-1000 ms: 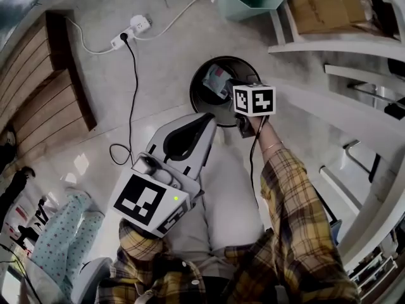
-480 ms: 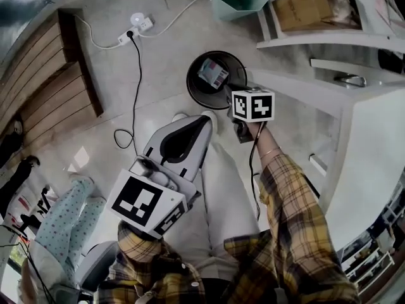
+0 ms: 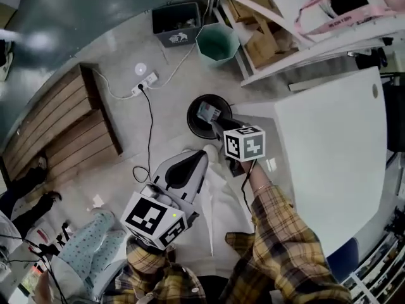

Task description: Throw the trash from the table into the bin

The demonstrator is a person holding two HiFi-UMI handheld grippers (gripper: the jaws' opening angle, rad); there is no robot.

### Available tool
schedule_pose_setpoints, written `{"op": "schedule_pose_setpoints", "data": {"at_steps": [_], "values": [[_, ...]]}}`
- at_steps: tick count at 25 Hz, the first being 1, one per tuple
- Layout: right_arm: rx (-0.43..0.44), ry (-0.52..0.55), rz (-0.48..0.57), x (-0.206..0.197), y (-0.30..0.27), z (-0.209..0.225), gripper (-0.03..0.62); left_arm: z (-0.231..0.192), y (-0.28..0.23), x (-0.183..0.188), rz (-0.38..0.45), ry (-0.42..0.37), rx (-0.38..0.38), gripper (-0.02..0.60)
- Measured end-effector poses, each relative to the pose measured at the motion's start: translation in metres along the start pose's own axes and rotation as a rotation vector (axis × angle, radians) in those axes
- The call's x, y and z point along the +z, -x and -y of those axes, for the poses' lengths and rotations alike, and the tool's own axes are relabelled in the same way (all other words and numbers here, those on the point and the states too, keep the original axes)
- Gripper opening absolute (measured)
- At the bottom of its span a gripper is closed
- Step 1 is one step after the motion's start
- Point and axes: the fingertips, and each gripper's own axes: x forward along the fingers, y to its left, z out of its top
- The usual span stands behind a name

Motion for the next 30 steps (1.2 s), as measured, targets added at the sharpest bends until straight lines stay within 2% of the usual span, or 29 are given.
{"op": "schedule_pose_setpoints", "data": {"at_steps": [3, 7, 10, 13, 17, 21, 30], "values": [[0.027, 0.020, 0.077, 0.015, 0.052, -0.033, 0.063, 0.037, 0.012, 0.015, -0.009, -0.034, -0.052, 0.008], [0.035, 0.042, 0.242, 0.051, 0.128, -0.073, 0.063, 0.079, 0.024, 0.038, -0.007, -0.129, -0.130, 0.008], [0.010, 0.078, 0.367, 0.069, 0.191, -0.092, 0.063, 0.111, 0.028, 0.055, 0.009, -0.196, -0.209, 0.008], [-0.023, 0.116, 0.460, 0.069, 0.255, -0.106, 0.063, 0.146, 0.034, 0.064, 0.019, -0.235, -0.264, 0.008], [-0.088, 0.171, 0.552, 0.055, 0.340, -0.108, 0.063, 0.208, 0.032, 0.065, 0.003, -0.289, -0.374, 0.008], [-0.218, 0.190, 0.647, 0.025, 0.424, -0.096, 0.043, 0.280, 0.032, 0.057, -0.003, -0.353, -0.486, 0.008], [-0.402, 0.182, 0.759, -0.052, 0.581, -0.064, 0.014, 0.427, 0.022, 0.021, 0.023, -0.421, -0.608, 0.008]]}}
